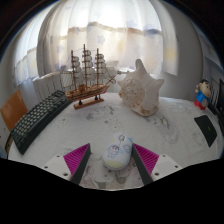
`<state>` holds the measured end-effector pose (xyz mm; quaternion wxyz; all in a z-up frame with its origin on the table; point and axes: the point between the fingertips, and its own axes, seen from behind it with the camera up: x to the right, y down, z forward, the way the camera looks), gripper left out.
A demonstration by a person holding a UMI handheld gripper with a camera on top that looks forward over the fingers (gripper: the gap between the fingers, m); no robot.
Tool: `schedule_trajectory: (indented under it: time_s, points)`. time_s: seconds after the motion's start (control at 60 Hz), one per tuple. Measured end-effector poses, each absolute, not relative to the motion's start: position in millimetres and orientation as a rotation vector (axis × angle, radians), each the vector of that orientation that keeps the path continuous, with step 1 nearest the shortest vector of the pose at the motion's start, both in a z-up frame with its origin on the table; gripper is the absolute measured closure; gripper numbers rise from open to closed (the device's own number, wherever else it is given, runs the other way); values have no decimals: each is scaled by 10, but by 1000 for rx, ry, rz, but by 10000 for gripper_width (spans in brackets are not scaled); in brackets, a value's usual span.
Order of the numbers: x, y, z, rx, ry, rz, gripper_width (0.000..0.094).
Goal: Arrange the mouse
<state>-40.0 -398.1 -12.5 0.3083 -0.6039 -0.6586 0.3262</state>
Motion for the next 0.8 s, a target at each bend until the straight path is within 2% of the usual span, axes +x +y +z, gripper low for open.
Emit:
schedule_trajectory:
  time_s: [0.183,0.233,0.283,0.4,0.45,0.6,0.717,0.8]
  points:
    - [-606,-4036,-144,-1602,-1760,882,102]
    - [-626,-4020,-144,-1599,-1759,875,232]
    - [-643,-4035,-140,-1586,-1769,879,476]
    - [-645,-4035,-24,-1528,-1811,846,540]
    - [-614,-4026,185,-1537,-1803,882,553]
    - [-547,-3497,1312,-1539,-1684,1023,565]
    - [-623,-2466,2033,-1507,-1593,1023,566]
    - [-740,-1529,2262,-1494,-1535,980,566]
